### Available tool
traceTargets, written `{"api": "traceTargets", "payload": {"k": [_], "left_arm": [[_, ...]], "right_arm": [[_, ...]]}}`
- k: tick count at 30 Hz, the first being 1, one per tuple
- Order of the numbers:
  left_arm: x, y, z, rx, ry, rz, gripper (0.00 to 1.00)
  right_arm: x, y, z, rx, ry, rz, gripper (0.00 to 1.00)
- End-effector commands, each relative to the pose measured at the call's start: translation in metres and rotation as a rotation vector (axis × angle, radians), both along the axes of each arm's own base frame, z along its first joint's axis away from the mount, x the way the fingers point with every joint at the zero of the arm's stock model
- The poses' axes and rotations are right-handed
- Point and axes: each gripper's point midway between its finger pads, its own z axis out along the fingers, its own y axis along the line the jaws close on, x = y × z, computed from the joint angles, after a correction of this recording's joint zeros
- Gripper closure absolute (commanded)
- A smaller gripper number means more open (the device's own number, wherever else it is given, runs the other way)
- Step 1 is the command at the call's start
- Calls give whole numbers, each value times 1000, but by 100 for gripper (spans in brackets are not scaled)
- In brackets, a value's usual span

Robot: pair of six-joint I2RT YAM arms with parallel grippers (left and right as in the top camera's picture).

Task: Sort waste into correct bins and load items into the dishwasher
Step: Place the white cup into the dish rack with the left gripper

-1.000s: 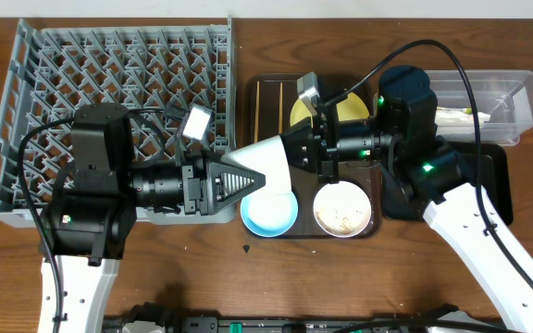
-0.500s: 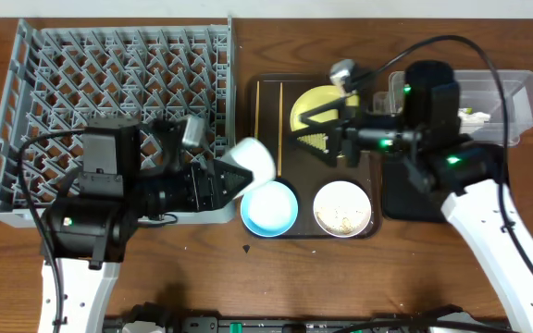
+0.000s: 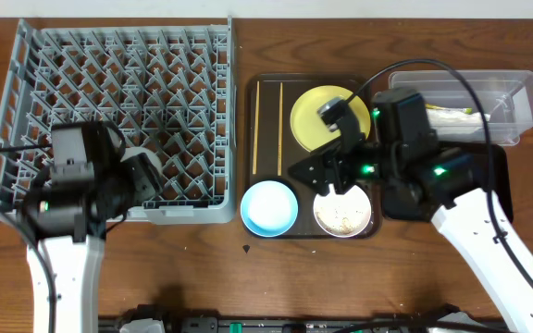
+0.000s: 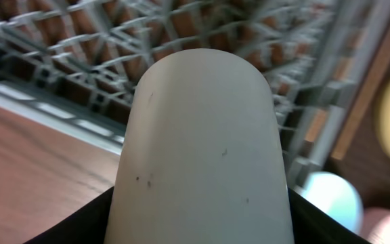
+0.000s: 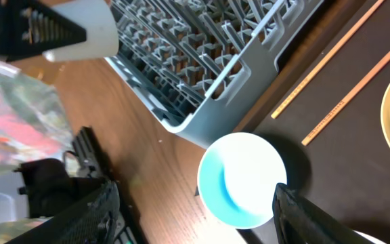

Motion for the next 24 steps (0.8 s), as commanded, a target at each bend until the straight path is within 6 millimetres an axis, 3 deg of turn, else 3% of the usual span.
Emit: {"api": "traceTargets", "payload": {"k": [1, 7, 10, 14, 20, 24], "left_arm": [[8, 22, -11, 66, 65, 60, 35], [16, 22, -43, 44, 190, 58, 35], [19, 23, -54, 38, 234, 56, 23], [23, 20, -64, 17, 257, 49, 21], [33, 8, -58, -51, 209, 24, 19], [34, -2, -40, -100, 154, 3, 18]], "right_arm": [[-1, 3, -1, -62, -70, -1, 29], [-7, 11, -4, -91, -88, 12, 28], [-9, 12, -4, -92, -88, 18, 29], [-9, 12, -4, -92, -87, 18, 29], [-11, 11, -6, -100, -76, 19, 29], [-11, 9, -9, -112, -62, 10, 29]]}}
